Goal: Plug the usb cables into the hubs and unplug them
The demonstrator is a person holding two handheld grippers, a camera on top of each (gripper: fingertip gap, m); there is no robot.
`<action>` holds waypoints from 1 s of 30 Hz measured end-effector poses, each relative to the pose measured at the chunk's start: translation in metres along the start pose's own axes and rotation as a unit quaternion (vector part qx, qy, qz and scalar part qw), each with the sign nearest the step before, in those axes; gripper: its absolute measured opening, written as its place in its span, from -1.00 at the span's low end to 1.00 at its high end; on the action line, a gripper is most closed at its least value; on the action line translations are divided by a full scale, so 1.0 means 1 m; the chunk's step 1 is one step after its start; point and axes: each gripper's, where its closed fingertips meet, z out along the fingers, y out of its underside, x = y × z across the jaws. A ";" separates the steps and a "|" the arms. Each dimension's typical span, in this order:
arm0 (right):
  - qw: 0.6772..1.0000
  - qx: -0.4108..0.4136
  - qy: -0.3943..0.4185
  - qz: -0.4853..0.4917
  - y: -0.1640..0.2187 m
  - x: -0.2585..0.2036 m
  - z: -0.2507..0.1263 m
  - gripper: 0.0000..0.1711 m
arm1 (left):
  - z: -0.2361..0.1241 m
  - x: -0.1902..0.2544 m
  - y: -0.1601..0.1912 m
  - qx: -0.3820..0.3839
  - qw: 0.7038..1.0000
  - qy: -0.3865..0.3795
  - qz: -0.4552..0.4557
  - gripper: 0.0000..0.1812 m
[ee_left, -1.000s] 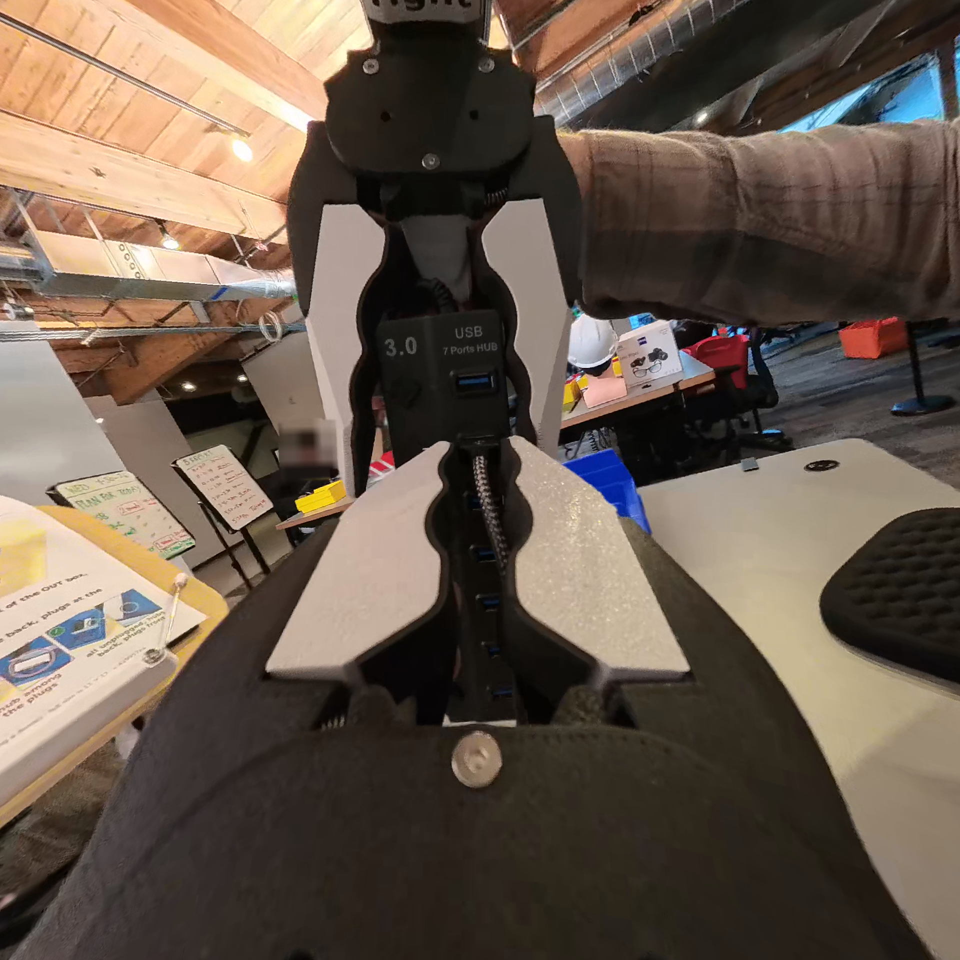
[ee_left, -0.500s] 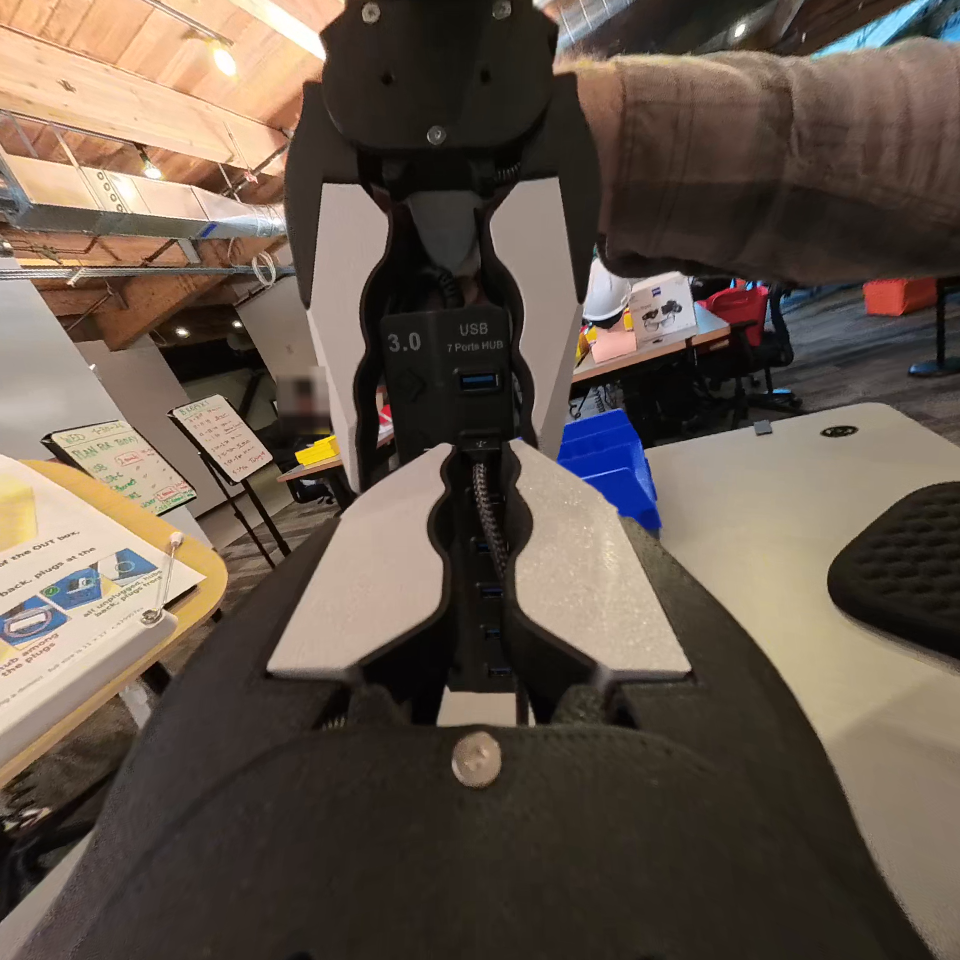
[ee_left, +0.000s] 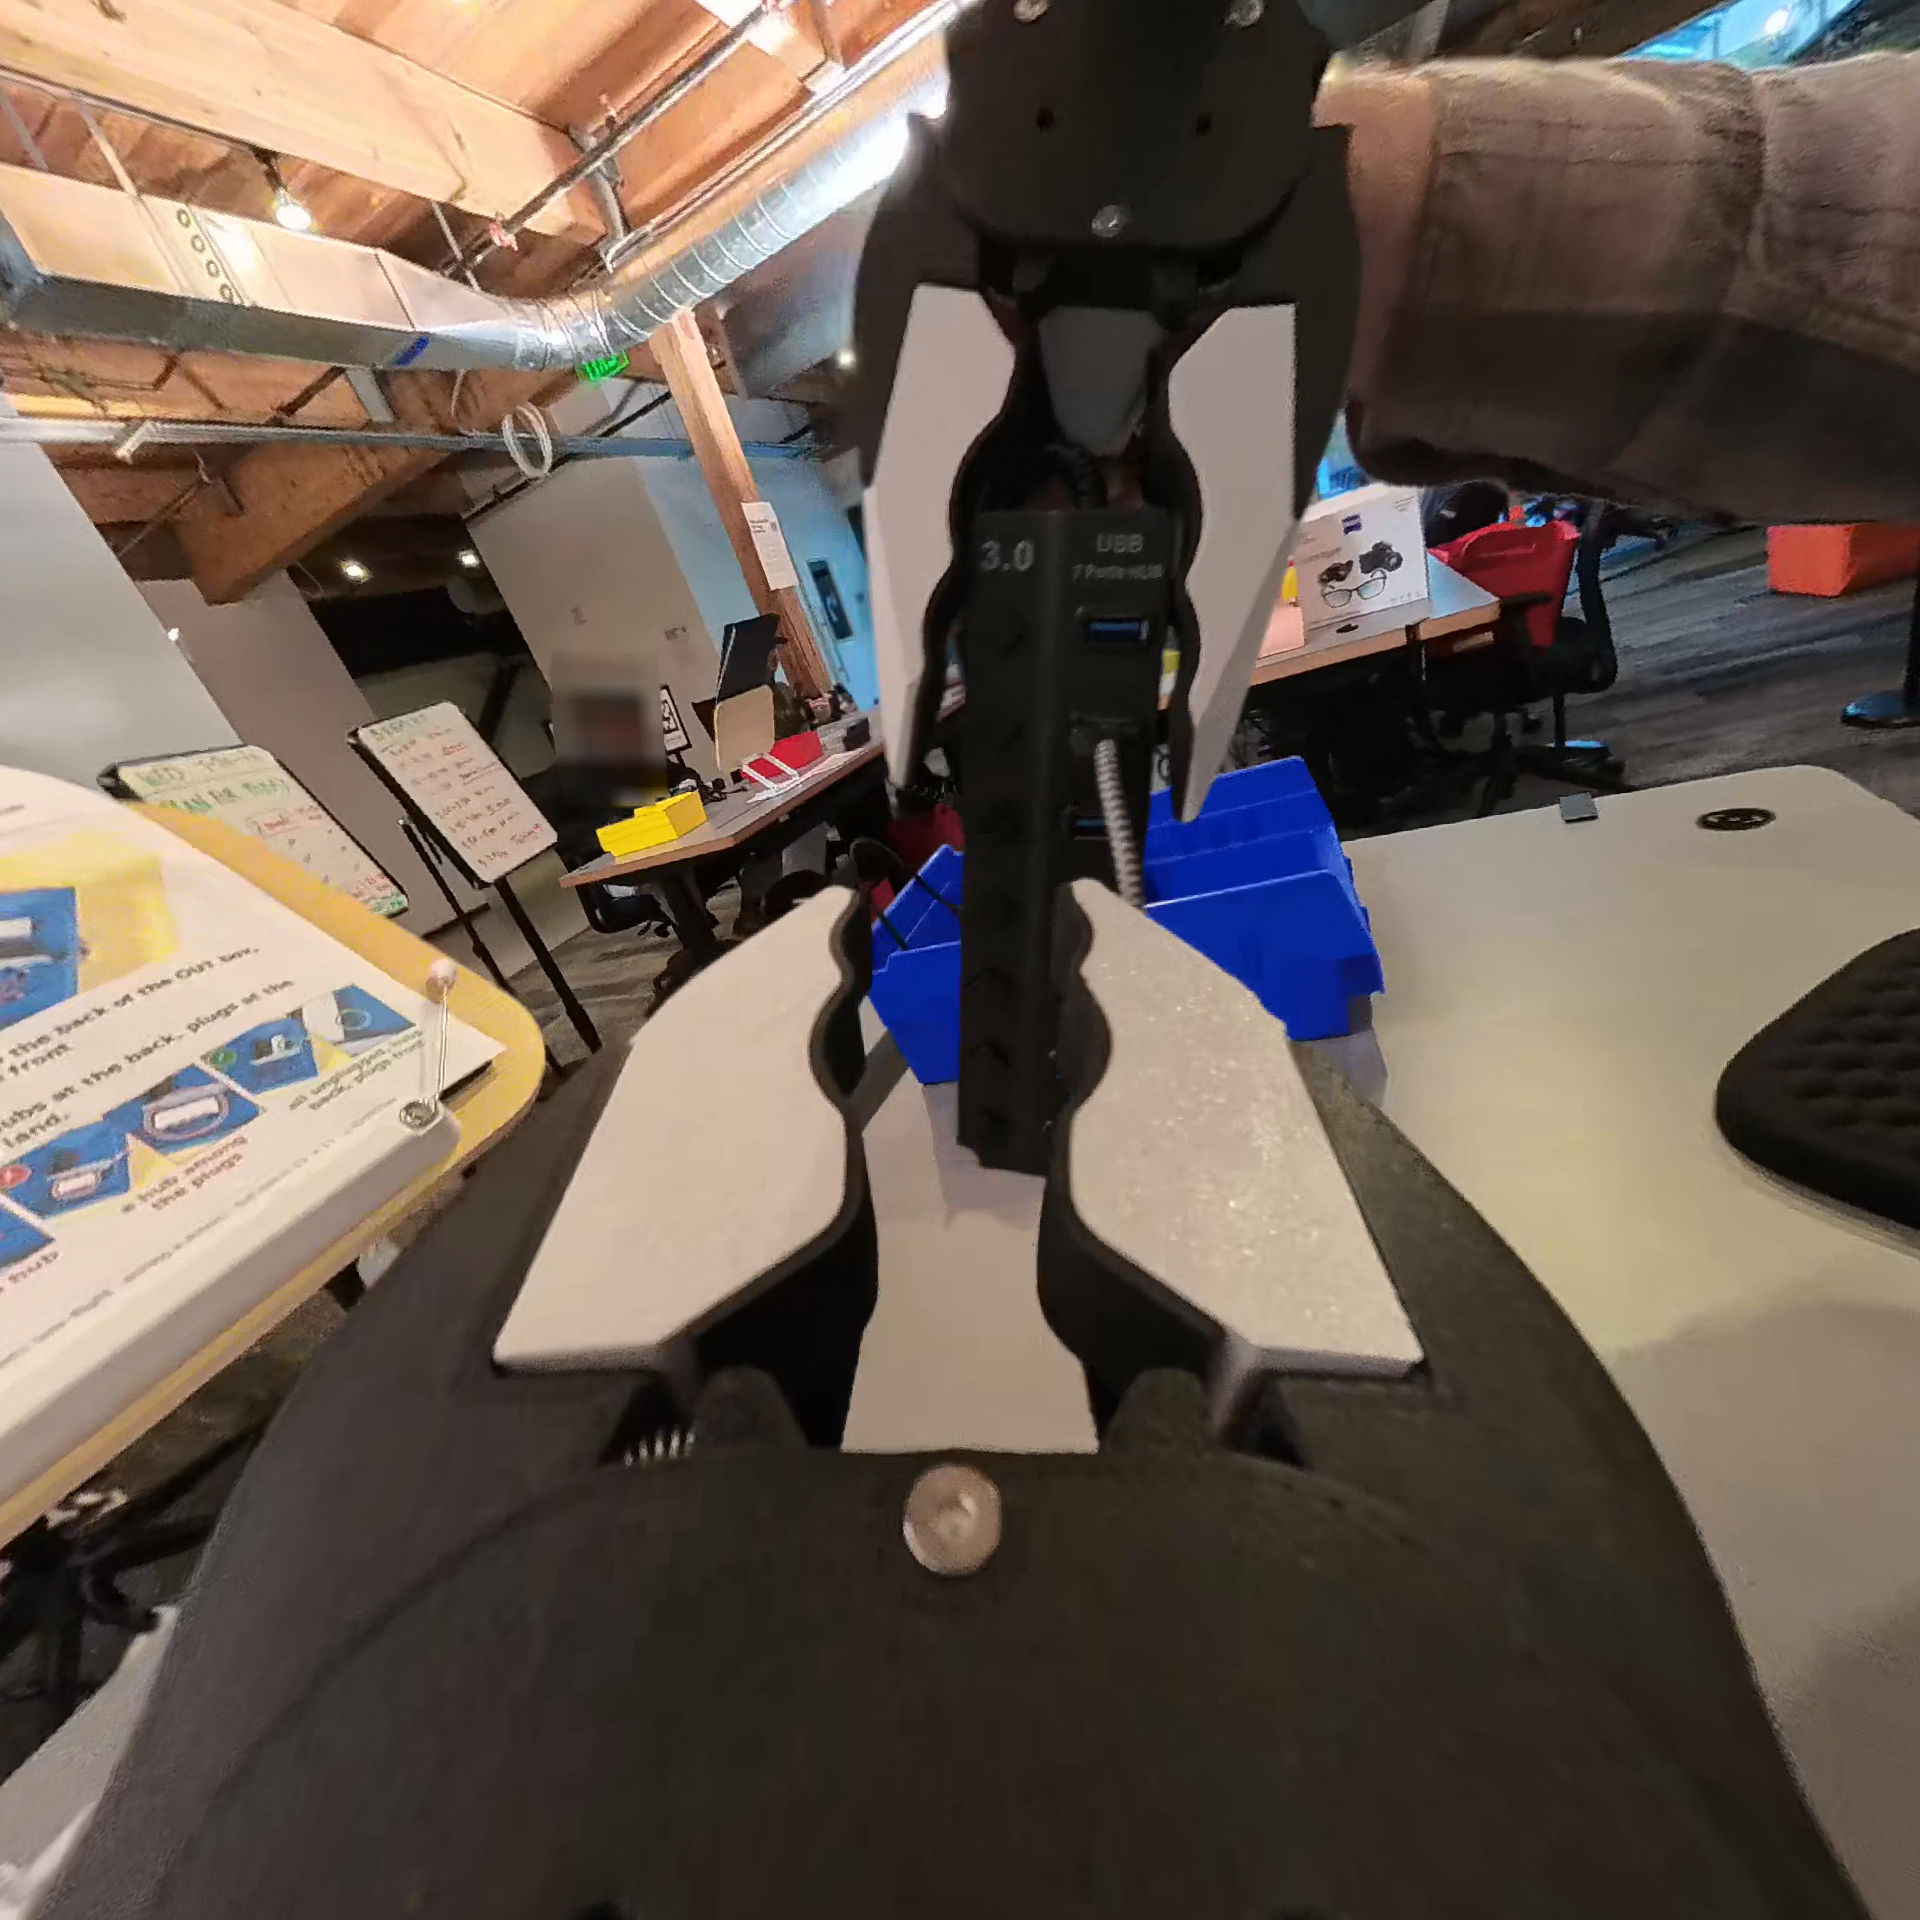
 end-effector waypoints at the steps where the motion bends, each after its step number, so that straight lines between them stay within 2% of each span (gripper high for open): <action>1: 1.000 0.004 -0.001 -0.001 -0.001 -0.001 -0.001 -0.29 | 0.000 -0.003 0.003 -0.002 1.000 -0.001 -0.010 -0.63; 4: 1.000 0.024 -0.010 -0.013 -0.011 -0.009 -0.005 -0.29 | -0.001 -0.011 0.012 -0.005 0.998 0.009 -0.056 -0.60; 7: 0.997 0.053 -0.028 -0.042 -0.034 -0.024 -0.009 -0.31 | 0.000 -0.008 0.024 -0.021 0.993 0.055 -0.104 -0.49; 10: 0.994 0.069 -0.045 -0.074 -0.055 -0.040 -0.009 -0.29 | 0.000 0.014 0.031 -0.036 0.979 0.137 -0.148 -0.37; 12: 0.992 0.063 -0.052 -0.094 -0.062 -0.048 -0.005 -0.30 | -0.005 0.036 0.029 -0.041 0.963 0.208 -0.167 -0.37; 16: 0.990 0.050 -0.069 -0.116 -0.067 -0.060 0.004 -0.29 | -0.012 0.075 0.027 -0.058 0.937 0.302 -0.166 -0.31; 18: 0.988 0.050 -0.080 -0.123 -0.071 -0.066 0.007 -0.29 | -0.013 0.088 0.029 -0.065 0.933 0.322 -0.147 -0.45; 25: 0.987 0.042 -0.076 -0.133 -0.066 -0.072 0.011 -0.28 | -0.012 0.094 0.036 -0.072 0.934 0.325 -0.126 -0.48; 30: 0.988 0.003 -0.051 -0.143 -0.046 -0.069 0.012 -0.22 | -0.014 0.092 0.036 -0.056 0.932 0.328 -0.147 -0.66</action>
